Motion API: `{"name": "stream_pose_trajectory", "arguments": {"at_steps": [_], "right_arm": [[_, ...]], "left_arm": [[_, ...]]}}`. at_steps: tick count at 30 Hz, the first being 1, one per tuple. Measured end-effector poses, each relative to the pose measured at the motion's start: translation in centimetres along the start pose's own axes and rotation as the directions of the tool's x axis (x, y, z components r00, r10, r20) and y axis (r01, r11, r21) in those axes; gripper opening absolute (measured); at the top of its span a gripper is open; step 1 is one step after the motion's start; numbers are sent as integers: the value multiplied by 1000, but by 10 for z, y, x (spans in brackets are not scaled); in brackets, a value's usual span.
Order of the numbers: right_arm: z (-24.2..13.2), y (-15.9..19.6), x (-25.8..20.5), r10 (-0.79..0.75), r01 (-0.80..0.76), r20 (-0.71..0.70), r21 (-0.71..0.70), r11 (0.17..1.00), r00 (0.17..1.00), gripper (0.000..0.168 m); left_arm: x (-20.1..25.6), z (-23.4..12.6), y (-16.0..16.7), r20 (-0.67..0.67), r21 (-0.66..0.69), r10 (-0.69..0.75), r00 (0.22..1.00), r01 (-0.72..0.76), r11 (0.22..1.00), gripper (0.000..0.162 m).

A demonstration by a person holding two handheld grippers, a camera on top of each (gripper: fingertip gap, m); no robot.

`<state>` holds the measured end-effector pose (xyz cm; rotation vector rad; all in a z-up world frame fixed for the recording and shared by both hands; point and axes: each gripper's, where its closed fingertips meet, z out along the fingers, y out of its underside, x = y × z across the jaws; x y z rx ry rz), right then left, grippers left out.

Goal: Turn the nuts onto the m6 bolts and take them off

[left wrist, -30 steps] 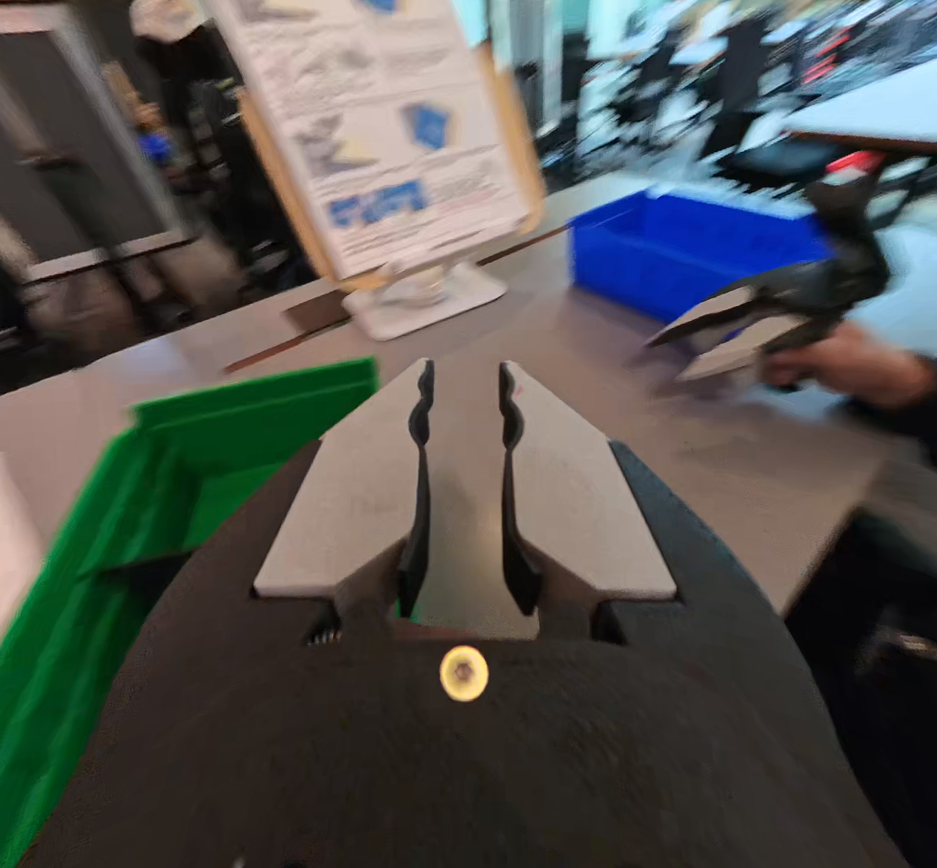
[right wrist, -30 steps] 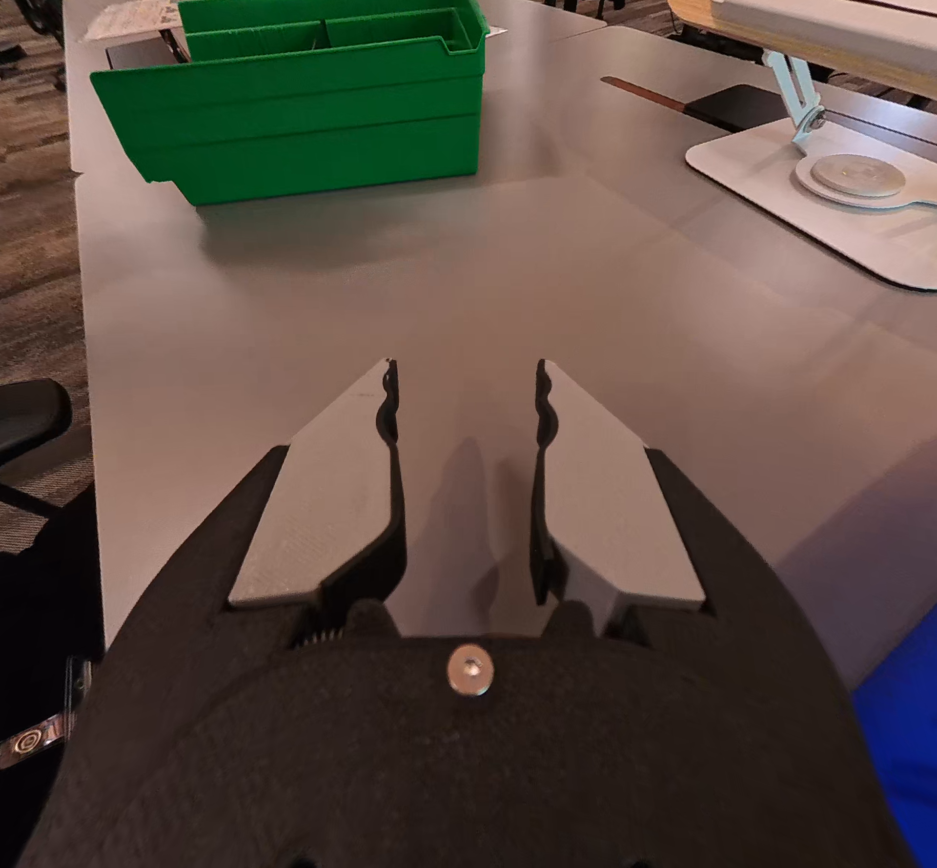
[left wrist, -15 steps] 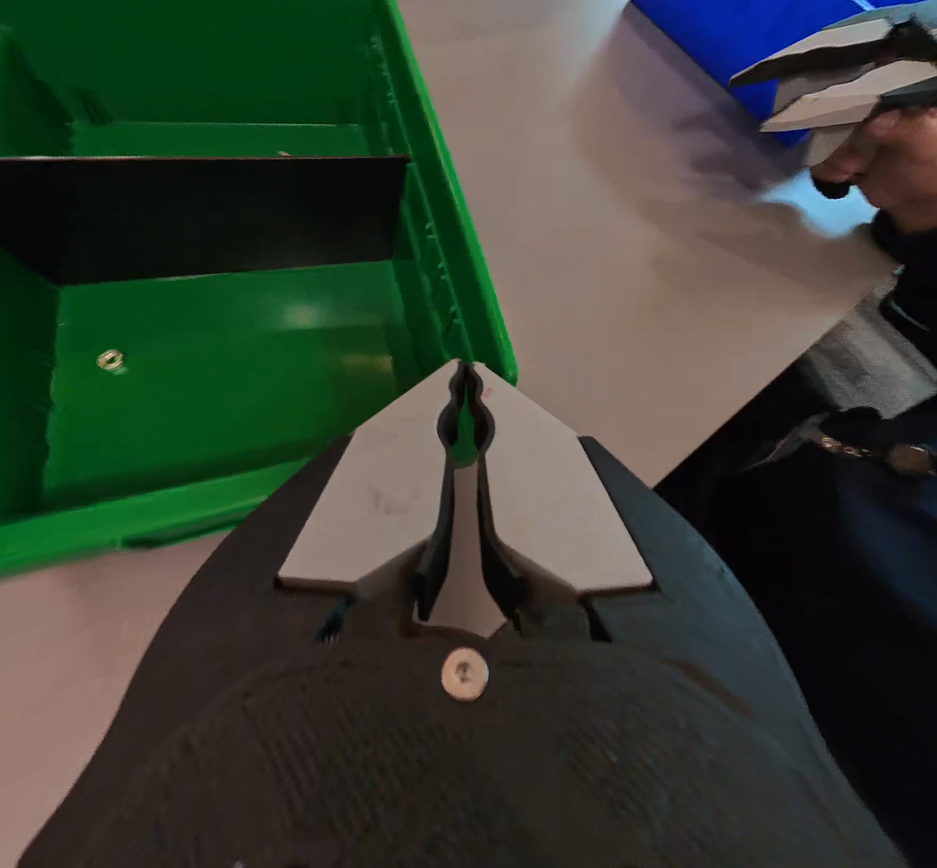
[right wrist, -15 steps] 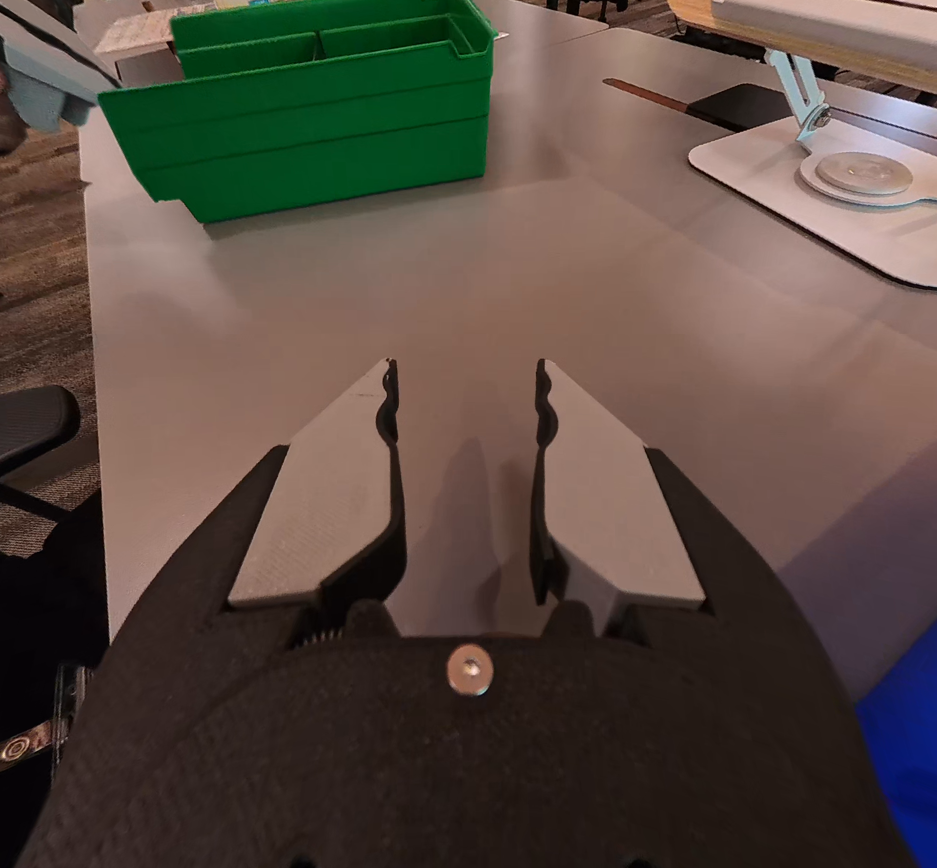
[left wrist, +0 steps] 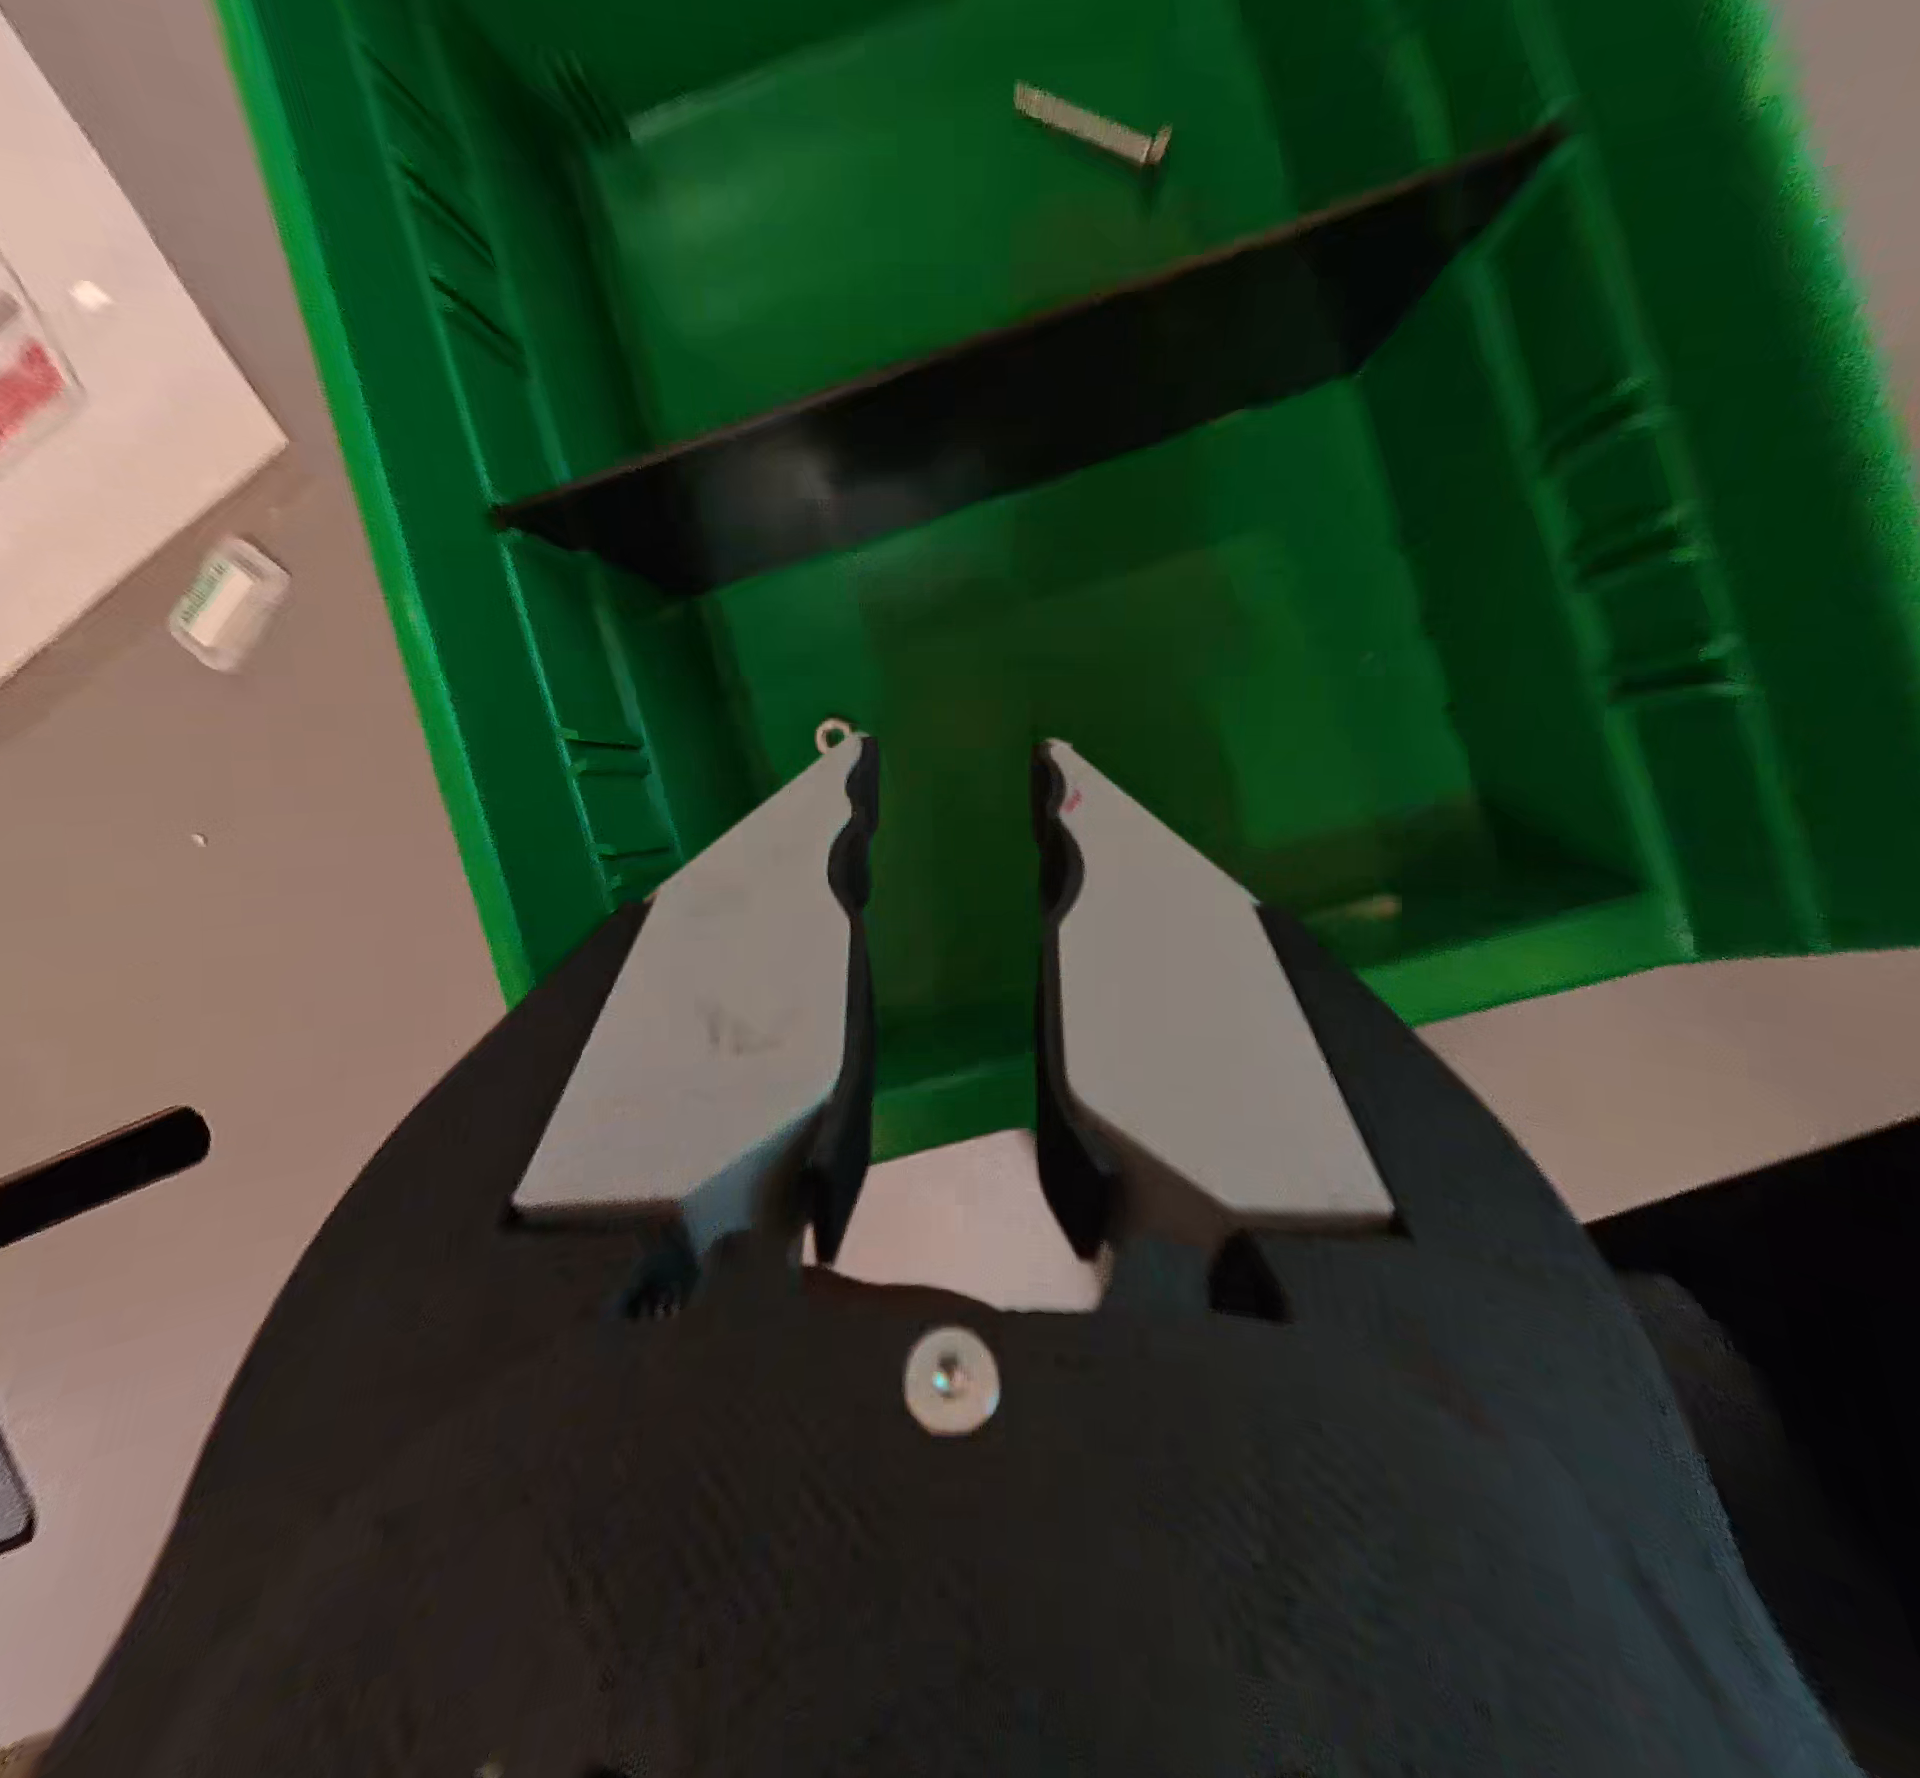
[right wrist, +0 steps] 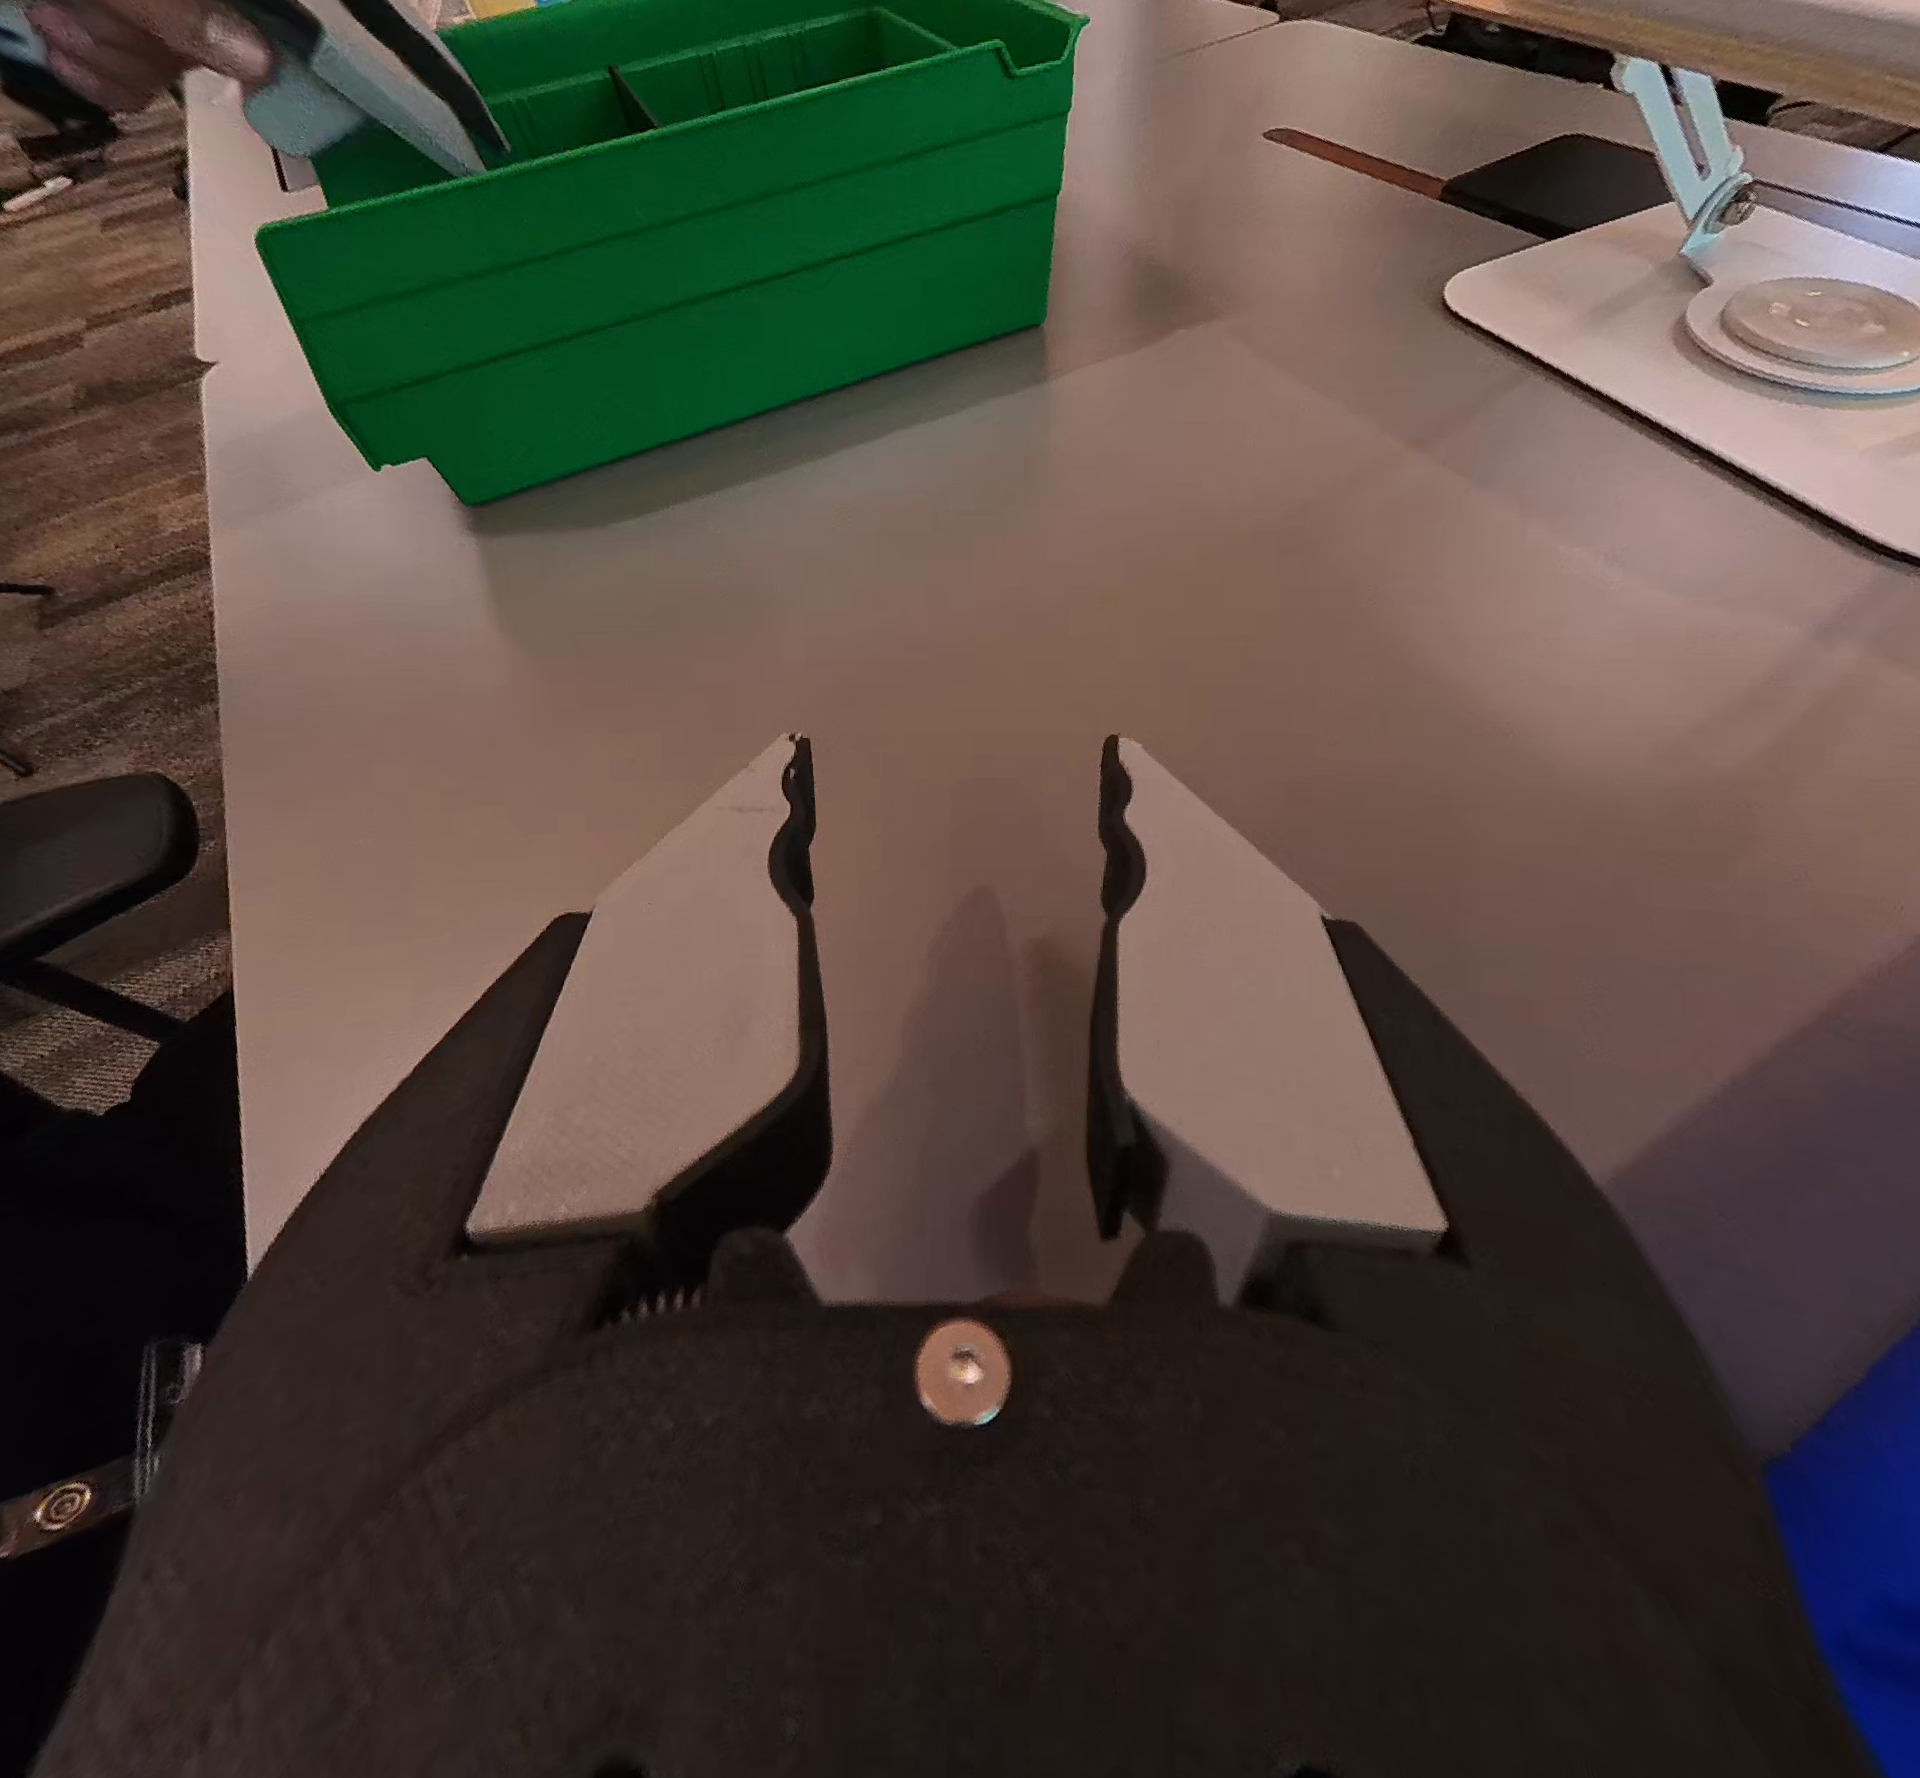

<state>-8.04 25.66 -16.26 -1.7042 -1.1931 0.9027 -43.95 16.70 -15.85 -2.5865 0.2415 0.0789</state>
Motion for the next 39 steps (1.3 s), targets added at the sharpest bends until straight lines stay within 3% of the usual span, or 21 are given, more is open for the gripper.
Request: {"name": "stream_pose_trajectory", "arguments": {"at_steps": [5,11,39], "right_arm": [[1,3,-1,-19,19,-9,-11,1000,1000,52],[-1,2,-1,-5,5,1,-3,1000,1000,52],[1,4,-5,-21,22,12,-16,1000,1000,52]], "left_arm": [[-20,35,15,34,-281,38,999,-27,959,22],[-24,61,27,28,-439,67,997,-48,897,20],[-25,59,36,-25,-478,-1,1000,-11,878,8]]}}
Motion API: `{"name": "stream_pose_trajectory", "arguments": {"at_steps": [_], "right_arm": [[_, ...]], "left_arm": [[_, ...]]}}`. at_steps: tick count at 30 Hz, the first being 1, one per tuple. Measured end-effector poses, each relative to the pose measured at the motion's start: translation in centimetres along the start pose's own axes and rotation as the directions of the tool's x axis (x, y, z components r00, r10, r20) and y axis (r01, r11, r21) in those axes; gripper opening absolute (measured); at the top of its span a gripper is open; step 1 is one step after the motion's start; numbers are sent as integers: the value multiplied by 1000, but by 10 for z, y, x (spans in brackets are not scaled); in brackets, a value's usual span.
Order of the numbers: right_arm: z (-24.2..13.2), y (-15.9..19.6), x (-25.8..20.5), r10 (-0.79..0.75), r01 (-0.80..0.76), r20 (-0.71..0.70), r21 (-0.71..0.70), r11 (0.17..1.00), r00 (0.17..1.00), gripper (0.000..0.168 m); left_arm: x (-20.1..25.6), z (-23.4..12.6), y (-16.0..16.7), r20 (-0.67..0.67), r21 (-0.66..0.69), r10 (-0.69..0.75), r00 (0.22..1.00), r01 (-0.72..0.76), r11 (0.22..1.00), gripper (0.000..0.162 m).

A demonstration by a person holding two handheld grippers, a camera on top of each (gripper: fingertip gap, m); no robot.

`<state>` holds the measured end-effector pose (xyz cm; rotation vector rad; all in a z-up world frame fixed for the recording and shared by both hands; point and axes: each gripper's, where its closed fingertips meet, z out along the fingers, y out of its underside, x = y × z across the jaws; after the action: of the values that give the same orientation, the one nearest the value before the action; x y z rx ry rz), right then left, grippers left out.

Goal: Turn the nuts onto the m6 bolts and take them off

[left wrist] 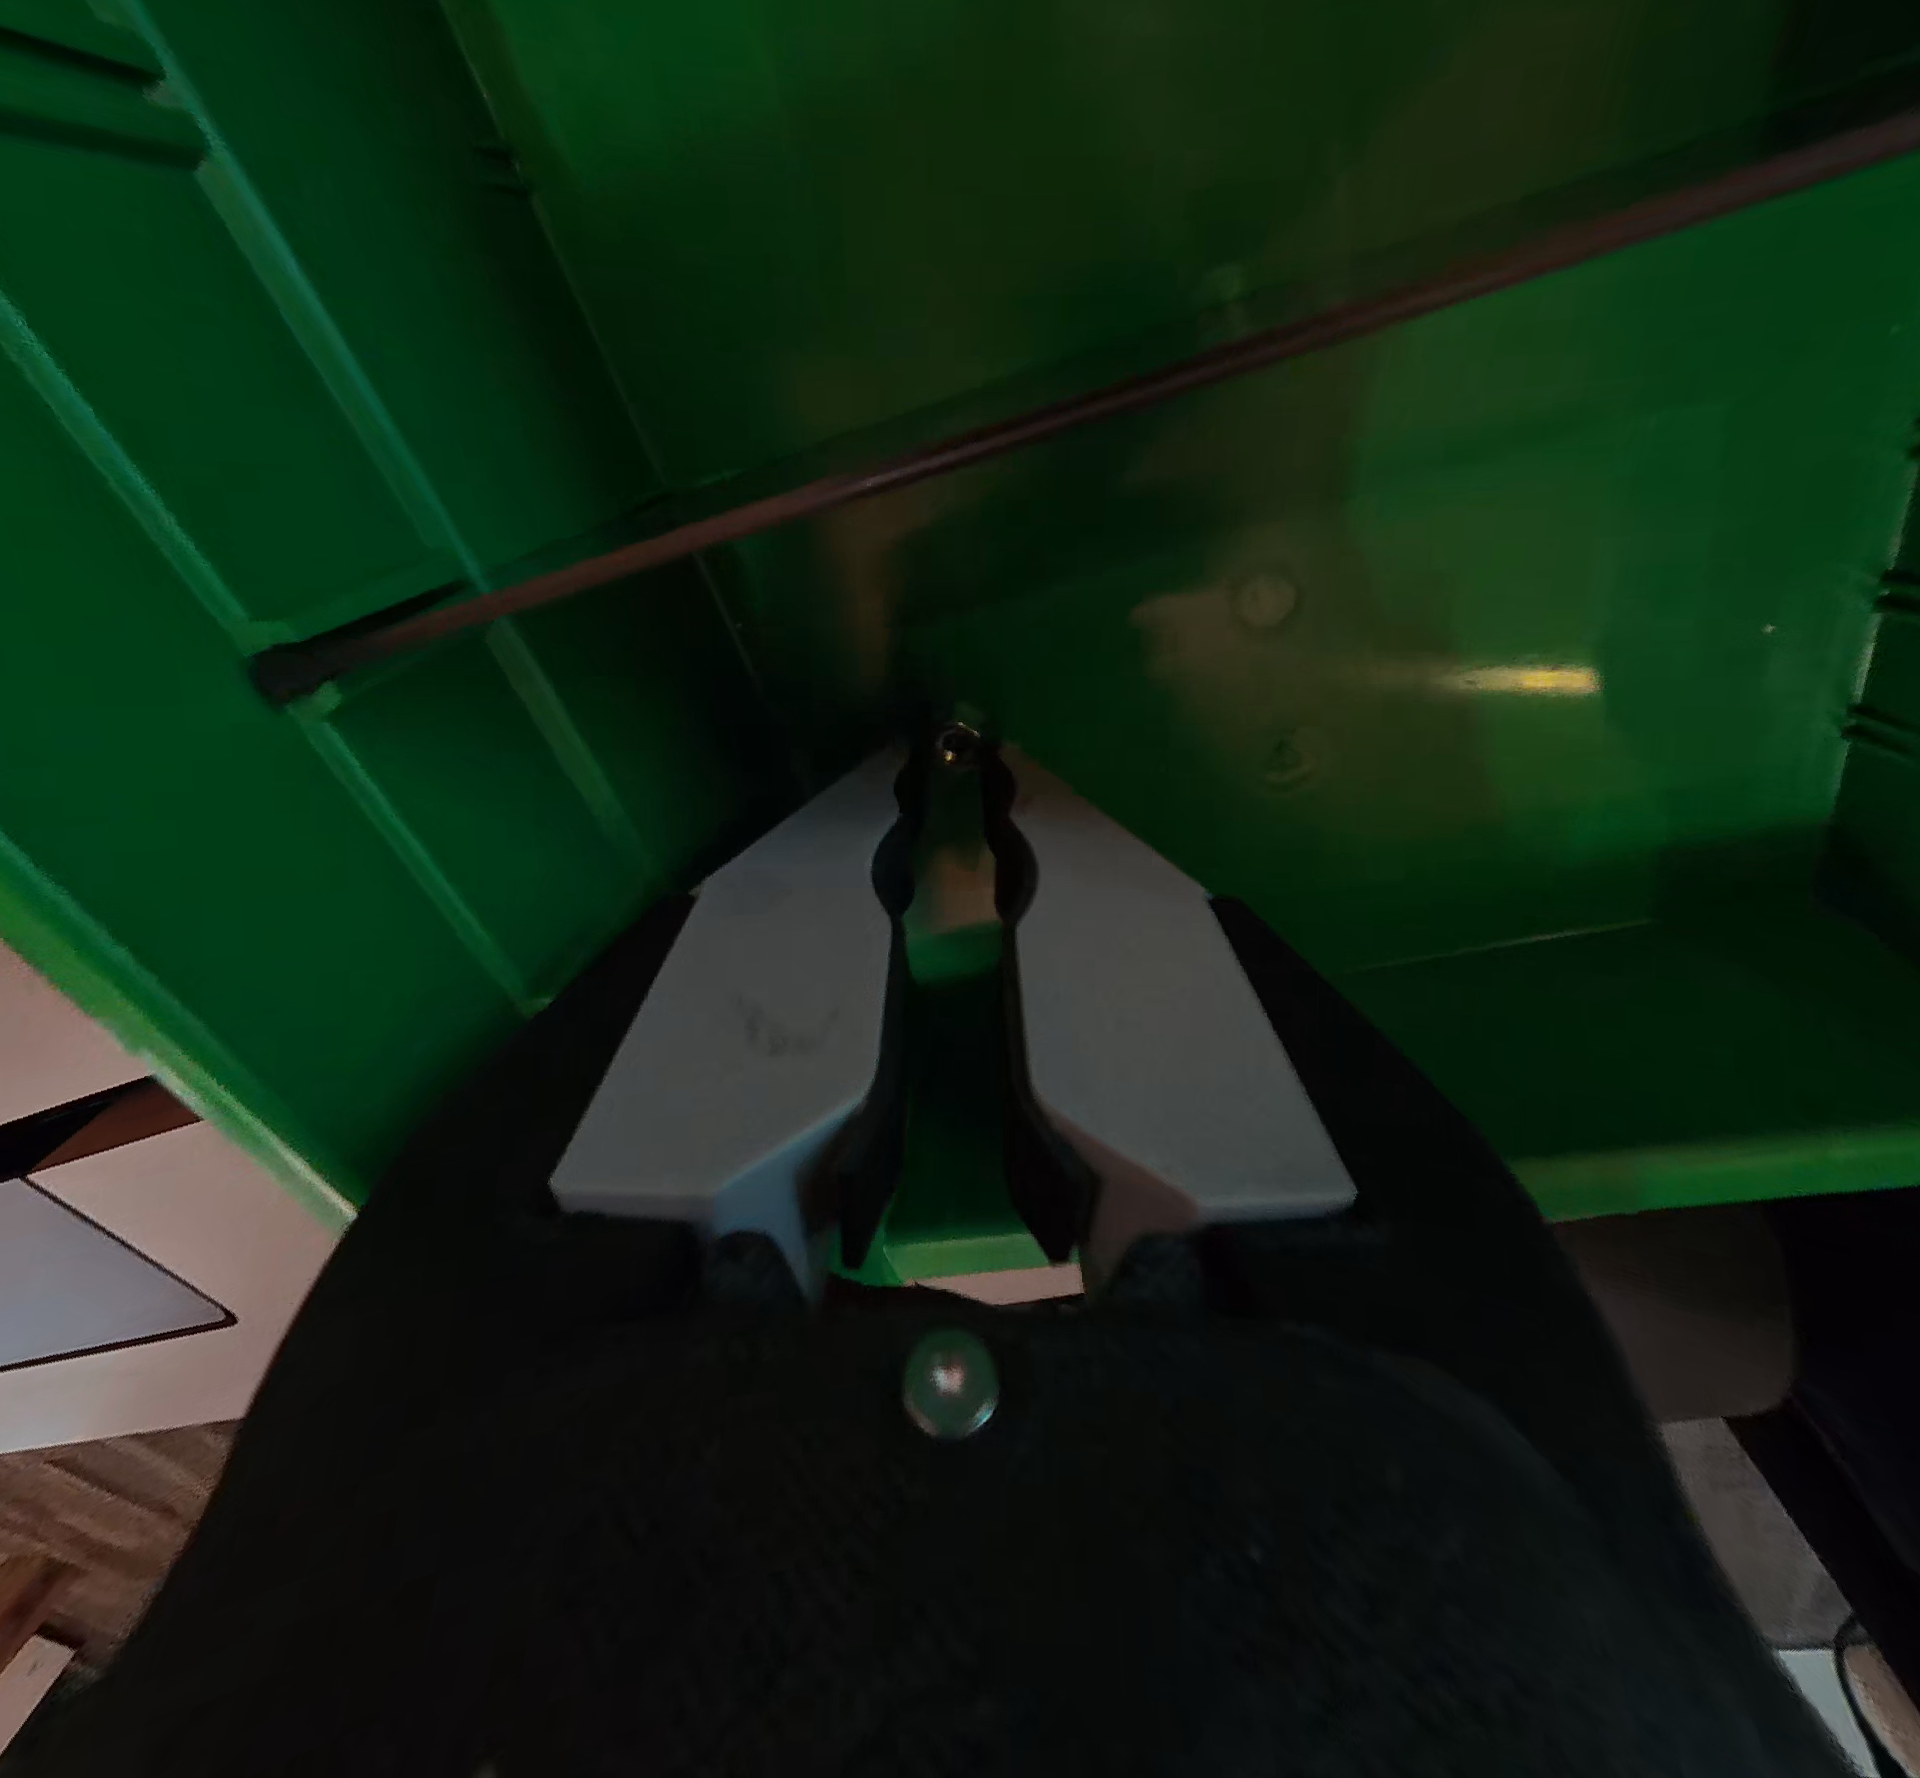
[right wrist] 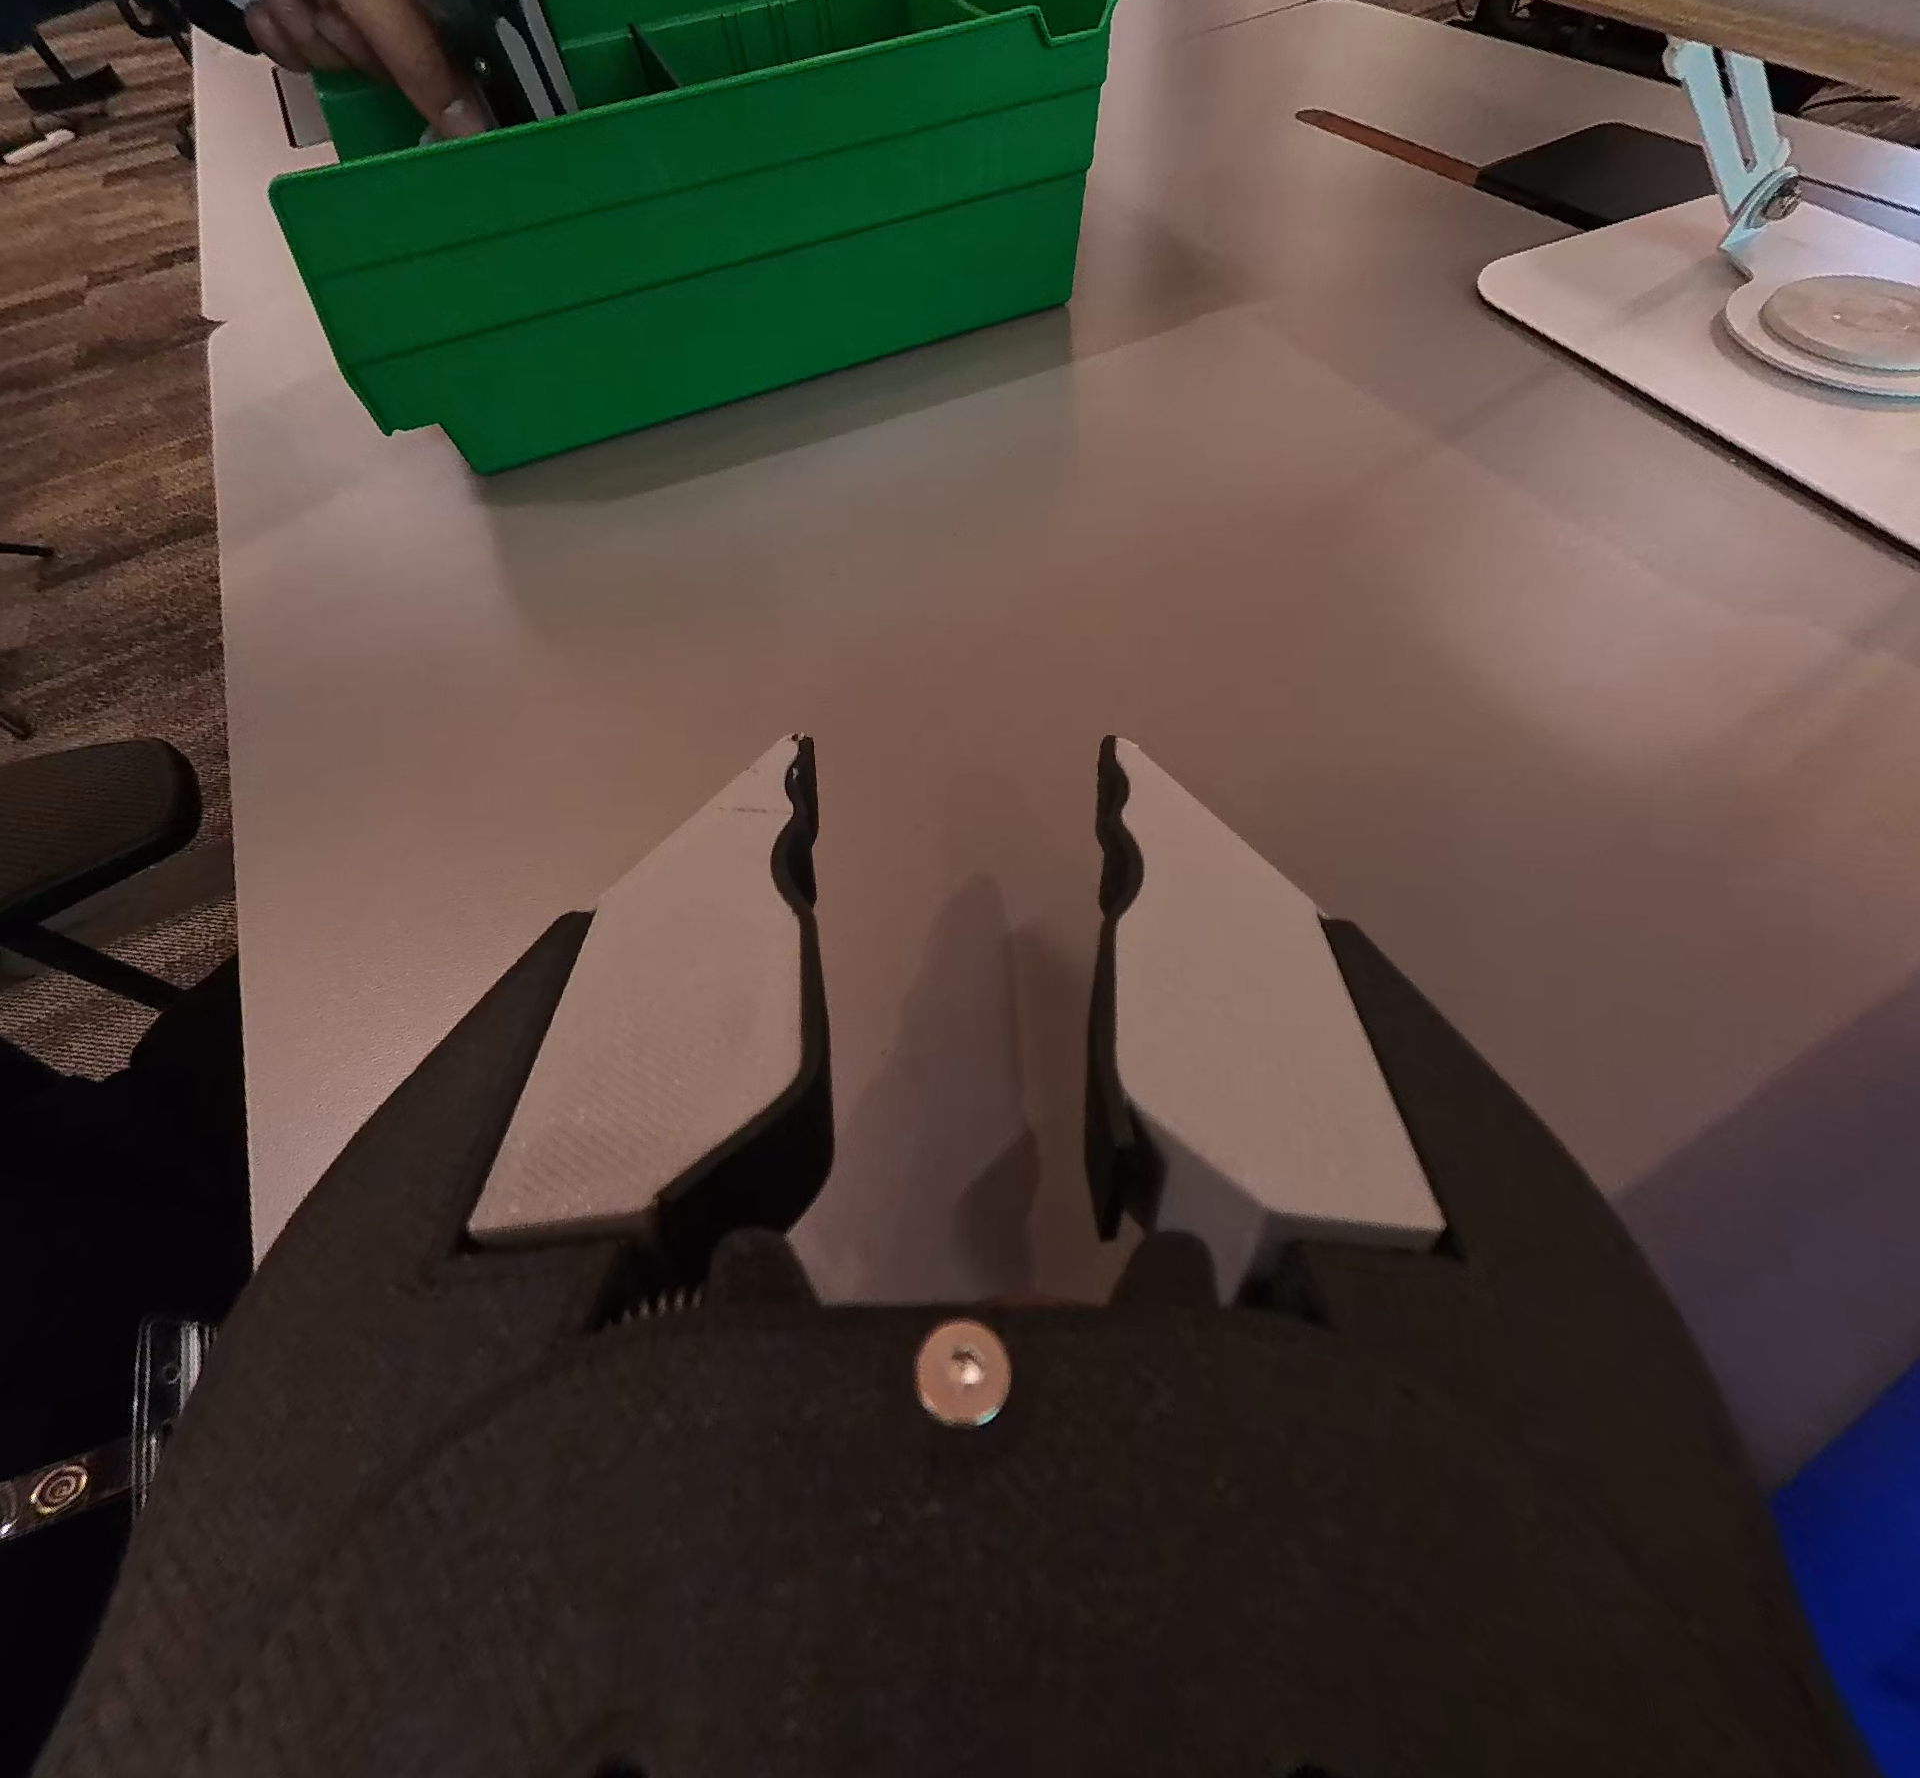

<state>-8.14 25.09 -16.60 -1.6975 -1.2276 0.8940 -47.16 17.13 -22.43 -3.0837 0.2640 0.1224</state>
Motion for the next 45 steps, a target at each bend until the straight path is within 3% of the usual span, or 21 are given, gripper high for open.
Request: {"name": "stream_pose_trajectory", "arguments": {"at_steps": [7,30,38,45], "right_arm": [[0,1,-1,-4,4,3,-4,1000,1000,51],[2,2,-3,-16,16,9,-14,1000,1000,50],[2,2,-3,-17,17,9,-16,1000,1000,50],[3,3,-4,-19,20,8,-19,1000,1000,50]], "left_arm": [[2,0,-1,-53,11,-31,998,32,999,11],[9,-16,-8,-24,144,26,999,-22,989,8],[16,-64,-27,-9,271,58,998,-53,961,8],[72,-112,-61,31,365,216,976,-212,906,8]]}}
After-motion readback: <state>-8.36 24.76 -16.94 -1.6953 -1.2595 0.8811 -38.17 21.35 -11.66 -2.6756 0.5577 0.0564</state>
